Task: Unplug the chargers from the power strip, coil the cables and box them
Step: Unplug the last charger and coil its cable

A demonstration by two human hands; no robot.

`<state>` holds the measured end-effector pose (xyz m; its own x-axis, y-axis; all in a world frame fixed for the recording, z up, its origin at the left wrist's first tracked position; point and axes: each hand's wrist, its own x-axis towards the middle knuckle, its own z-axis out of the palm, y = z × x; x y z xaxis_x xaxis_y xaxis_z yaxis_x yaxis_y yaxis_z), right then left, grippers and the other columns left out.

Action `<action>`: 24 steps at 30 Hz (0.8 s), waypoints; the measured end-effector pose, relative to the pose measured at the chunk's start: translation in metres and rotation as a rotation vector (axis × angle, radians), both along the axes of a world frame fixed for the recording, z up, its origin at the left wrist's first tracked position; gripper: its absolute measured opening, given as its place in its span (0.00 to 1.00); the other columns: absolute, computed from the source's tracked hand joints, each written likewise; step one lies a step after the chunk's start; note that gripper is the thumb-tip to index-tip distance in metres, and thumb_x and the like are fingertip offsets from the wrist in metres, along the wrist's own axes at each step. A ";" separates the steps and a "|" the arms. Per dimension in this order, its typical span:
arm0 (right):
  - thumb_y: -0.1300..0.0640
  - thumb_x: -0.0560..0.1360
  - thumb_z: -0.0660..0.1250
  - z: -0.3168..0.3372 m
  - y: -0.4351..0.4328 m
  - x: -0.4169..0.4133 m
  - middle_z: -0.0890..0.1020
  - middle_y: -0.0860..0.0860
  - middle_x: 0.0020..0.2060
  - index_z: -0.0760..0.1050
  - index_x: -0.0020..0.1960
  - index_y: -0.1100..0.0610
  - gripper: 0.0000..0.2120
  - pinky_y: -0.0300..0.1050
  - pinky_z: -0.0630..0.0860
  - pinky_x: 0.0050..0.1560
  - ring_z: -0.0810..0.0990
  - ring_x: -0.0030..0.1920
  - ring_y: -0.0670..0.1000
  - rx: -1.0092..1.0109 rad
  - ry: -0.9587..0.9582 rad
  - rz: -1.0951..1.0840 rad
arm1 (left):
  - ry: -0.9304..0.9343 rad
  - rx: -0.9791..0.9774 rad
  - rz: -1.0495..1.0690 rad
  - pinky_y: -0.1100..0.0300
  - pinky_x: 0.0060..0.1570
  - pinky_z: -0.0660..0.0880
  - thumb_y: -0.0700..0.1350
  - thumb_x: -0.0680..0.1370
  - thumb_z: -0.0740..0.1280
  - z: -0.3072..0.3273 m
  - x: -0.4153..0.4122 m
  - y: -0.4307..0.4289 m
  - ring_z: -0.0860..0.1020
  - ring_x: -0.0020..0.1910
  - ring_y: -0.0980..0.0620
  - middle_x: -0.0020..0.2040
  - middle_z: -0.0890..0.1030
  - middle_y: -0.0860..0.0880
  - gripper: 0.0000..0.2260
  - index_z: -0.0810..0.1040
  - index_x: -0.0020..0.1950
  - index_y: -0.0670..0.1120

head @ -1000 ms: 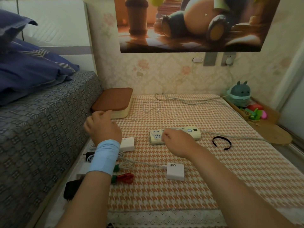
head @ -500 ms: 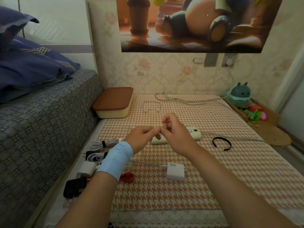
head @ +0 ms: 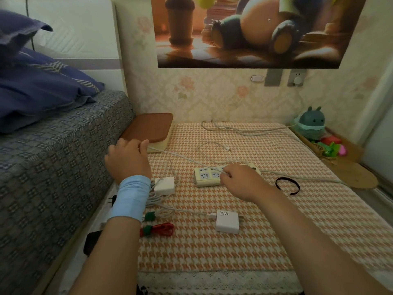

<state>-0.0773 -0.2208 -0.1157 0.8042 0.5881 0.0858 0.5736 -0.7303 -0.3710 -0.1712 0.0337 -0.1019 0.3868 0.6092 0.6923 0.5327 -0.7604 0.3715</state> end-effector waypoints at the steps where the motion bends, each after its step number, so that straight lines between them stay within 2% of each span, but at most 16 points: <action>1: 0.50 0.84 0.54 0.000 0.002 -0.002 0.78 0.52 0.38 0.73 0.43 0.56 0.17 0.48 0.65 0.35 0.73 0.35 0.53 -0.003 0.023 0.012 | 0.036 -0.035 0.020 0.47 0.43 0.67 0.50 0.79 0.65 -0.001 0.001 0.000 0.74 0.48 0.36 0.47 0.79 0.38 0.12 0.84 0.48 0.43; 3: 0.48 0.85 0.51 -0.001 0.007 -0.006 0.80 0.51 0.42 0.75 0.51 0.54 0.16 0.48 0.67 0.36 0.76 0.40 0.53 -0.035 0.010 0.034 | 0.075 -0.074 0.010 0.45 0.54 0.68 0.42 0.76 0.68 -0.006 0.002 -0.004 0.72 0.55 0.37 0.54 0.78 0.40 0.07 0.83 0.51 0.46; 4: 0.48 0.85 0.50 -0.001 0.011 -0.009 0.80 0.51 0.43 0.74 0.54 0.53 0.16 0.47 0.66 0.36 0.76 0.40 0.52 -0.039 -0.004 0.052 | 0.074 -0.061 -0.039 0.44 0.57 0.68 0.37 0.73 0.67 -0.009 0.005 -0.010 0.71 0.57 0.37 0.57 0.77 0.41 0.12 0.82 0.54 0.47; 6: 0.49 0.86 0.50 -0.001 0.020 -0.014 0.80 0.52 0.44 0.74 0.57 0.53 0.15 0.49 0.67 0.36 0.76 0.40 0.53 -0.035 -0.022 0.090 | 0.018 -0.033 -0.306 0.44 0.61 0.70 0.30 0.71 0.63 -0.011 0.013 -0.024 0.72 0.60 0.40 0.61 0.78 0.42 0.22 0.80 0.61 0.46; 7: 0.51 0.86 0.50 -0.001 0.025 -0.018 0.81 0.52 0.45 0.74 0.58 0.53 0.15 0.50 0.70 0.37 0.77 0.40 0.53 -0.023 -0.027 0.109 | 0.000 -0.080 -0.498 0.46 0.63 0.71 0.30 0.73 0.61 -0.011 0.016 -0.035 0.73 0.62 0.42 0.63 0.77 0.44 0.23 0.78 0.64 0.46; 9: 0.54 0.86 0.52 -0.002 0.031 -0.024 0.83 0.54 0.48 0.76 0.58 0.54 0.14 0.53 0.76 0.41 0.79 0.42 0.55 0.032 -0.041 0.136 | 0.067 -0.272 -0.834 0.55 0.64 0.71 0.35 0.80 0.58 -0.009 0.015 -0.057 0.75 0.62 0.51 0.63 0.78 0.50 0.19 0.75 0.67 0.50; 11: 0.54 0.86 0.52 -0.003 0.033 -0.028 0.83 0.55 0.48 0.78 0.58 0.56 0.16 0.56 0.78 0.44 0.80 0.43 0.56 0.114 -0.048 0.160 | 0.212 -0.385 -0.960 0.61 0.58 0.72 0.45 0.83 0.58 -0.011 0.014 -0.073 0.77 0.55 0.56 0.57 0.80 0.56 0.13 0.78 0.64 0.52; 12: 0.52 0.86 0.53 -0.003 0.033 -0.029 0.84 0.55 0.45 0.78 0.57 0.56 0.16 0.57 0.78 0.44 0.80 0.42 0.56 0.147 -0.048 0.168 | 0.283 -0.408 -0.954 0.60 0.56 0.73 0.49 0.83 0.58 -0.013 0.014 -0.075 0.78 0.50 0.56 0.53 0.81 0.56 0.12 0.80 0.59 0.52; 14: 0.47 0.85 0.56 -0.001 0.028 -0.027 0.82 0.53 0.36 0.80 0.48 0.57 0.19 0.57 0.76 0.39 0.78 0.36 0.54 0.169 -0.076 0.143 | 0.408 -0.319 -0.865 0.53 0.47 0.74 0.55 0.82 0.58 -0.015 0.017 -0.073 0.77 0.42 0.52 0.42 0.79 0.52 0.17 0.81 0.44 0.48; 16: 0.41 0.82 0.59 0.002 0.022 -0.023 0.78 0.51 0.29 0.78 0.37 0.57 0.25 0.51 0.71 0.31 0.74 0.29 0.52 0.090 -0.176 0.078 | 0.428 -0.188 -0.748 0.54 0.43 0.70 0.61 0.78 0.61 -0.012 0.021 -0.067 0.73 0.40 0.51 0.37 0.74 0.52 0.20 0.79 0.37 0.49; 19: 0.40 0.80 0.62 0.002 0.011 -0.013 0.74 0.49 0.27 0.71 0.32 0.54 0.24 0.44 0.63 0.28 0.69 0.27 0.50 -0.063 -0.216 -0.026 | 0.283 -0.155 -0.659 0.56 0.42 0.69 0.64 0.74 0.66 -0.005 0.021 -0.058 0.73 0.39 0.51 0.37 0.73 0.52 0.21 0.78 0.34 0.48; 22: 0.42 0.79 0.65 -0.005 -0.005 0.002 0.73 0.49 0.27 0.69 0.32 0.54 0.22 0.42 0.63 0.28 0.68 0.27 0.50 -0.091 -0.078 -0.111 | 0.019 -0.130 -0.464 0.55 0.41 0.70 0.62 0.75 0.67 -0.004 0.014 -0.038 0.73 0.38 0.48 0.35 0.73 0.51 0.20 0.82 0.36 0.46; 24: 0.41 0.78 0.66 -0.008 -0.016 0.010 0.72 0.48 0.24 0.71 0.31 0.55 0.23 0.43 0.62 0.29 0.67 0.25 0.51 -0.019 0.058 -0.140 | -0.130 -0.130 -0.287 0.51 0.43 0.71 0.59 0.76 0.66 -0.004 0.007 -0.020 0.74 0.40 0.42 0.37 0.76 0.46 0.19 0.85 0.40 0.44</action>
